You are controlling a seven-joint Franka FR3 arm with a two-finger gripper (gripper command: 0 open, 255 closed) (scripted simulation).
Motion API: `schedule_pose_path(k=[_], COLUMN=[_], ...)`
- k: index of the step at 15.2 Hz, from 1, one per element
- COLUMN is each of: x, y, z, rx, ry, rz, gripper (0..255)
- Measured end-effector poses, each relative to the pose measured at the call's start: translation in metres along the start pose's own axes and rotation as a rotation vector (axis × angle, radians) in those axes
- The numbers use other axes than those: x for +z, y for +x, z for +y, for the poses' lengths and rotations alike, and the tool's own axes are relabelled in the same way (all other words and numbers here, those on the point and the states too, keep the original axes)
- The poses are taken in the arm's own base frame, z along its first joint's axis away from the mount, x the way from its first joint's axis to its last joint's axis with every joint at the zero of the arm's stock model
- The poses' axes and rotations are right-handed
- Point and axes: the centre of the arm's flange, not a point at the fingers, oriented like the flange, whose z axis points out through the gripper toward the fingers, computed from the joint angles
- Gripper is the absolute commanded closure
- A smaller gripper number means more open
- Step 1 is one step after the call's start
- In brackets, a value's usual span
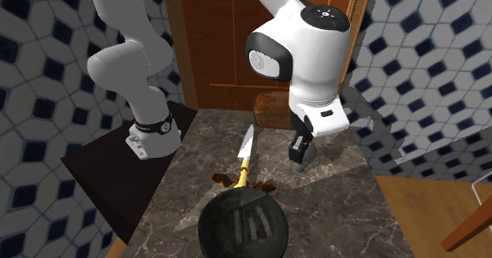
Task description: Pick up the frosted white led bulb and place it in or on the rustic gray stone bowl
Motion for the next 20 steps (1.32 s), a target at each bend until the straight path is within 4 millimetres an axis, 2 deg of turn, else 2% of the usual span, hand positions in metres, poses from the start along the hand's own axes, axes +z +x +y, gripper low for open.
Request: schedule_pose_path(k=[20], x=[-0.103], y=[-0.001], z=[-0.024], rx=[0.000], ry=[0.000], rz=[0.000], gripper=[255])
